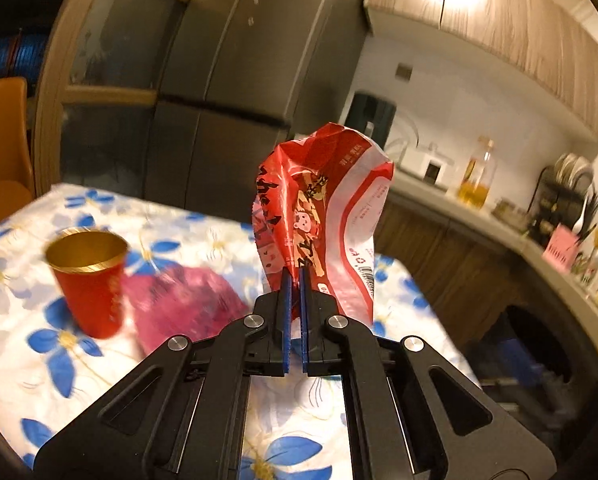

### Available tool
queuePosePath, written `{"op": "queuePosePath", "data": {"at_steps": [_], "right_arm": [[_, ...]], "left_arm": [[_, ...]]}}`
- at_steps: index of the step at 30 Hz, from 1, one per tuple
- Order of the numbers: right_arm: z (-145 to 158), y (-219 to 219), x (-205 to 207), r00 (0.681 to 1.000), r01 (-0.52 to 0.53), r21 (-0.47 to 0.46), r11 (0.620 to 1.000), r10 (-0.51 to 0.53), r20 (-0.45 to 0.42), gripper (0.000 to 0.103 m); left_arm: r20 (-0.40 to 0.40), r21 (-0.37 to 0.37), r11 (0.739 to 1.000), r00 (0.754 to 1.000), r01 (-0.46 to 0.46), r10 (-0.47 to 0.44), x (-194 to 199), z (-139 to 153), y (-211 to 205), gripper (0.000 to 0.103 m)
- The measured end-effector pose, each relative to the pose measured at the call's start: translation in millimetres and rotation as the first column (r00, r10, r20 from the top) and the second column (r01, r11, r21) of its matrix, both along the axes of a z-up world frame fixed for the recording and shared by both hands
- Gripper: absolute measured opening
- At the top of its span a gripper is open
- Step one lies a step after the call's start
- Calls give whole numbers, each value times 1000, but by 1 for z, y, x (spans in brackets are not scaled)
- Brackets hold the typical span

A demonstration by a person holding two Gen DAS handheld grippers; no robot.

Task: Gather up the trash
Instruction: 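Lift the red-white wrapper with the left tool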

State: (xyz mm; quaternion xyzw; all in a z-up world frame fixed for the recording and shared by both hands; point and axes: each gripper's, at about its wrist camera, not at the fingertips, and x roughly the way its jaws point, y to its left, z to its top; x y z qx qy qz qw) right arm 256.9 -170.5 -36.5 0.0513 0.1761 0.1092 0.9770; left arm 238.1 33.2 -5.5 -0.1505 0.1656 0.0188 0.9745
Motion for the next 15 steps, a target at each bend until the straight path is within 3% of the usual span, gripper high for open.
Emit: {"op": "queuePosePath", "data": {"at_steps": [5, 15], "right_arm": [[-14, 31, 23, 996, -66, -12, 998, 65, -57, 68], [-34, 86, 69, 979, -131, -43, 990, 123, -162, 68]], "left_arm": [[54, 6, 998, 997, -56, 56, -33, 14, 17, 2], [54, 2, 994, 993, -107, 107, -54, 13, 47, 2]]}}
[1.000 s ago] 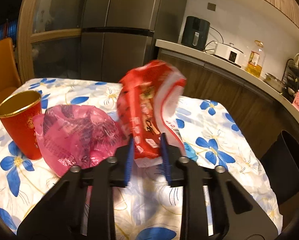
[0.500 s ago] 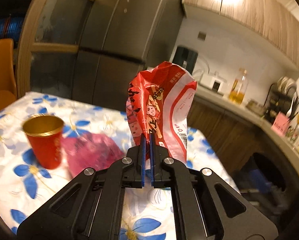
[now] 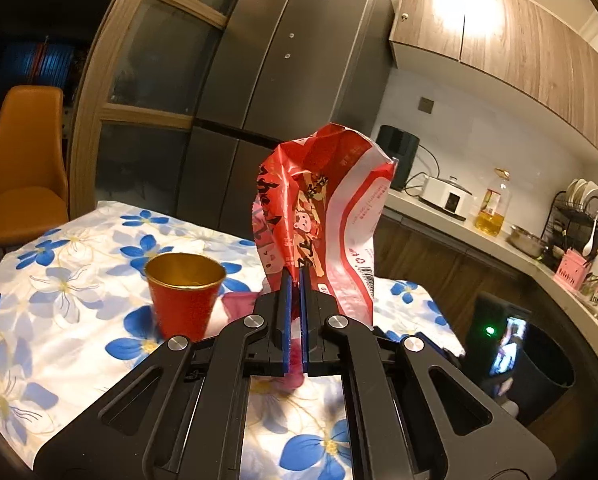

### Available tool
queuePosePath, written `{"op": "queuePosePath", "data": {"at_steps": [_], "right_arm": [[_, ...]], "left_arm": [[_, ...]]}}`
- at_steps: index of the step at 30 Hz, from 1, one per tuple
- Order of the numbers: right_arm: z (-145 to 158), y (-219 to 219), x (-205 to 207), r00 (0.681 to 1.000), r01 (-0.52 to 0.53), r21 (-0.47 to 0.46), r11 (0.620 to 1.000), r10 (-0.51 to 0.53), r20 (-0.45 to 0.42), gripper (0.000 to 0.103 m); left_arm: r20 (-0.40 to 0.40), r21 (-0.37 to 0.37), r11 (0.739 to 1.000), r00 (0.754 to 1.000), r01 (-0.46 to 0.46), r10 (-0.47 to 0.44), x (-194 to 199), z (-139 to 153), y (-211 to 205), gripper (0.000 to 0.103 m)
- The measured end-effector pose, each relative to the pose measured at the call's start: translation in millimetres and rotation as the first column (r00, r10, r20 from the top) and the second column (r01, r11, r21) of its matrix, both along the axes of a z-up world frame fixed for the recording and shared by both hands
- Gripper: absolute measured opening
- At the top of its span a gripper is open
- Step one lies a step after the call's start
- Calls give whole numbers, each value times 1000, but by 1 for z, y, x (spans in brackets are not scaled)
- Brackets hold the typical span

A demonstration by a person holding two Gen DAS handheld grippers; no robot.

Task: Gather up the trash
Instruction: 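Close the right tool on the blue glove on the tablecloth, then carry the wrapper and blue glove over the black bin with both tools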

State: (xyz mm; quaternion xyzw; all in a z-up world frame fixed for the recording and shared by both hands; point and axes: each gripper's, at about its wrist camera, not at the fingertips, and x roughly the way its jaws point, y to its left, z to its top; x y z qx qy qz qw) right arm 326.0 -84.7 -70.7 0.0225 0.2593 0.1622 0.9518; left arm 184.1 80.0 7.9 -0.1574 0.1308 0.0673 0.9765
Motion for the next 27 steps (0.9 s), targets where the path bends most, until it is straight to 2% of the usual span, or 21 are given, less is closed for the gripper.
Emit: {"op": "queuePosePath", "data": {"at_steps": [3, 9, 14, 20, 27], "right_arm": [[-8, 11, 11, 999, -12, -29, 1000, 11, -37, 66], [-24, 25, 22, 994, -37, -83, 996, 28, -106, 45], [-19, 27, 14, 996, -60, -80, 995, 54, -75, 13], [1, 7, -3, 999, -37, -22, 999, 37, -26, 10], [32, -38, -44, 998, 1, 28, 1000, -3, 57, 9]], "left_arm": [[1, -6, 1000, 1000, -7, 7, -2, 1, 8, 2], [-1, -11, 1000, 1000, -8, 8, -3, -1, 16, 2], [-11, -7, 1000, 1000, -9, 9, -3, -2, 13, 2], [-22, 3, 1000, 1000, -3, 3, -3, 0, 7, 2], [-25, 9, 1000, 999, 26, -25, -4, 3, -13, 2]]}}
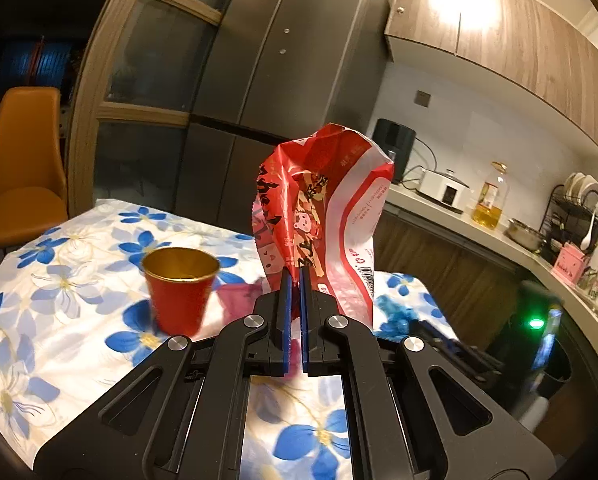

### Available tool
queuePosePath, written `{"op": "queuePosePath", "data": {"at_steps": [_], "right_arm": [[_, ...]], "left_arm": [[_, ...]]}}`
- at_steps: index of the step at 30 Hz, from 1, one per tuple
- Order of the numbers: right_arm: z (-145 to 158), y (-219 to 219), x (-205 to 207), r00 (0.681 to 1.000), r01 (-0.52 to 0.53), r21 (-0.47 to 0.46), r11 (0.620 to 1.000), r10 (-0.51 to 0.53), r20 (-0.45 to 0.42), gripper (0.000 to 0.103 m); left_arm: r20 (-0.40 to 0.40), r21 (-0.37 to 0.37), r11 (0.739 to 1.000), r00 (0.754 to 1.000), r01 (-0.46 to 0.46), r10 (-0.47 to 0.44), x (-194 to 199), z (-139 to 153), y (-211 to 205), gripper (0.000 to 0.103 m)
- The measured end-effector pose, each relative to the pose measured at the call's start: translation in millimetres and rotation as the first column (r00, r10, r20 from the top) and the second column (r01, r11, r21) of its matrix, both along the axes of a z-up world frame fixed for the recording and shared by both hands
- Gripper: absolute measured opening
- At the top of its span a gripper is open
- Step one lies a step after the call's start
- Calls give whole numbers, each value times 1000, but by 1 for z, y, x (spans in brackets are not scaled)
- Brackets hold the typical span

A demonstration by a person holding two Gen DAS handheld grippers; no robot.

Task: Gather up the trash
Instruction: 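Carry the wrapper and blue glove over the black bin with both tools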

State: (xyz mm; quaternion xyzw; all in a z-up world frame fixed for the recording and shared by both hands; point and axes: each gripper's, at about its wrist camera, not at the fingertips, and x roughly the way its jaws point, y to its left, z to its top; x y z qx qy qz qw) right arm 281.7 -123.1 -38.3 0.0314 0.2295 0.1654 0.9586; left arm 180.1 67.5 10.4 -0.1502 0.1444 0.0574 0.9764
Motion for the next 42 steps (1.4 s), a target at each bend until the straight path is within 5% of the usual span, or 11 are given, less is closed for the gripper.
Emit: {"op": "queuePosePath", "data": {"at_steps": [22, 42], "right_arm": [[58, -152, -89, 957, 230, 85, 969, -241, 160, 8], [72, -277, -105, 841, 478, 154, 865, -501, 203, 8]], "left_arm": [[-8, 48, 969, 970, 242, -242, 14, 10, -130, 2], [43, 110, 858, 860, 501, -508, 49, 33, -288, 2]]}}
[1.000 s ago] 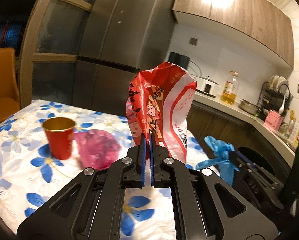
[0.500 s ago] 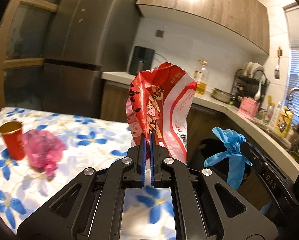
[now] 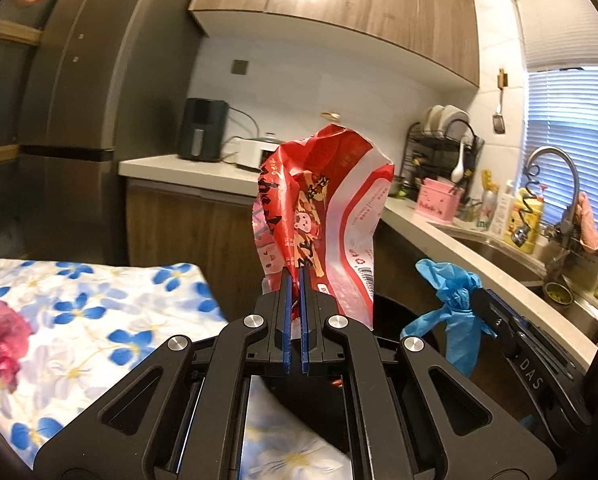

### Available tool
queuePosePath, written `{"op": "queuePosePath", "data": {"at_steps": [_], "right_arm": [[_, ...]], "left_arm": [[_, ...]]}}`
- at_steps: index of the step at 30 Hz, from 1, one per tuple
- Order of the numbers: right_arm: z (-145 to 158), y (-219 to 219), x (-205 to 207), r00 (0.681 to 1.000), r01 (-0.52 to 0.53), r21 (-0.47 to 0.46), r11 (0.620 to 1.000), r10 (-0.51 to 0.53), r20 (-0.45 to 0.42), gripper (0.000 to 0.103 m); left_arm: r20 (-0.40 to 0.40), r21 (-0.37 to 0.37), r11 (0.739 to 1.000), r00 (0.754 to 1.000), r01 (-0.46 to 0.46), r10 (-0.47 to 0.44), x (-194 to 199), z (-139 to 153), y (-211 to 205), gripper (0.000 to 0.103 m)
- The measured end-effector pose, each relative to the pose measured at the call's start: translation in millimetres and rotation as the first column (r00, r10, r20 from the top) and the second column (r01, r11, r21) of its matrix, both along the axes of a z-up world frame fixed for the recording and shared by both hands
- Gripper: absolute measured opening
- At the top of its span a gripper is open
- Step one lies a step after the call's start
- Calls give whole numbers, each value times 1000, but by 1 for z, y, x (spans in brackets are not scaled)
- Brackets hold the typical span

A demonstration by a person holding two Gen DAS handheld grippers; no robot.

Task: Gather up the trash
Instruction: 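Carry the wrapper and blue glove over the black bin with both tools, then open both tools to drop the wrapper and glove into the bin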

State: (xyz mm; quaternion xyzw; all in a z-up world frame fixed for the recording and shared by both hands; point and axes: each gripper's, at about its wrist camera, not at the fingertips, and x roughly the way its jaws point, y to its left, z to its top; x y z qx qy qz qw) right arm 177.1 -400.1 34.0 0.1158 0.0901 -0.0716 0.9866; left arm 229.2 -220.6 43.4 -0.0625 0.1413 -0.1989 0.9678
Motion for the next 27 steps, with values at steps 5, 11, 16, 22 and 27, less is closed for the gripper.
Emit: {"op": "queuePosePath", "data": {"at_steps": [5, 11, 16, 22, 27], "right_arm": [[-2, -10, 4, 1000, 12, 12, 1000, -12, 5, 8], [-6, -18, 13, 1000, 16, 23, 1000, -16, -2, 8], [-9, -22, 18, 1000, 25, 30, 999, -25, -10, 8], [-12, -25, 24, 999, 28, 39, 999, -27, -17, 8], [-15, -23, 32, 999, 26, 45, 999, -24, -33, 8]], "left_arm": [[-10, 11, 999, 999, 31, -31, 10, -5, -23, 2], [-23, 28, 998, 999, 50, -49, 22, -10, -39, 2], [-41, 37, 997, 997, 62, -60, 30, -17, -48, 2], [-58, 43, 997, 996, 66, -64, 39, -24, -54, 3], [-67, 39, 996, 995, 80, -77, 45, -29, -59, 3]]}}
